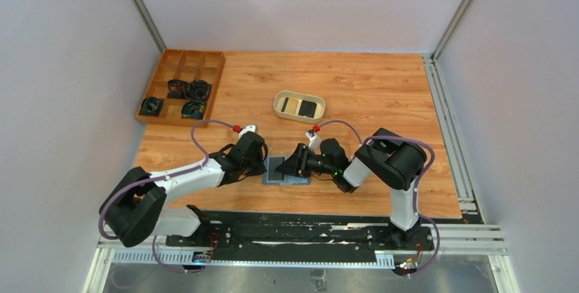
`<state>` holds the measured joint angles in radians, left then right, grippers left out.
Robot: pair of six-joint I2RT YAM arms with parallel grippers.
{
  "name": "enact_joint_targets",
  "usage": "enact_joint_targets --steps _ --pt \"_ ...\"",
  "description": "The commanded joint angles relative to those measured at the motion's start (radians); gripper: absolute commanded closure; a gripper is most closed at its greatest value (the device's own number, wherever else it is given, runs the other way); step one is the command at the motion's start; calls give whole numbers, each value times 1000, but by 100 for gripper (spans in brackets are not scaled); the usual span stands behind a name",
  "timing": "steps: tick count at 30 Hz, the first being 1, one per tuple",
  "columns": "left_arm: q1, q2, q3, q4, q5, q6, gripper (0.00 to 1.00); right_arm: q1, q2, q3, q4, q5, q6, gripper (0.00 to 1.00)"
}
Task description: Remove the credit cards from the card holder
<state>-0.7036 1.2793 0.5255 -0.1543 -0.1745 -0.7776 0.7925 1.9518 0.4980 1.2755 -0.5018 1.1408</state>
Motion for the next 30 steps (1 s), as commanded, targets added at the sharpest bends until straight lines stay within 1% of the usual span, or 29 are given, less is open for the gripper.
enact_joint_targets --steps 1,7,19,30 --pt "-17 -21 1 3 -11 -12 100 16 -34 26 -185 37 -73 50" --pt "-17 -20 2 3 -11 -12 100 18 18 44 -43 0 3 50" --pt "-19 -14 4 5 -15 -14 100 22 15 86 -22 -27 35 50" --pt "-19 -8 22 -12 -26 -8 100 -1 -25 36 -9 -45 27 51"
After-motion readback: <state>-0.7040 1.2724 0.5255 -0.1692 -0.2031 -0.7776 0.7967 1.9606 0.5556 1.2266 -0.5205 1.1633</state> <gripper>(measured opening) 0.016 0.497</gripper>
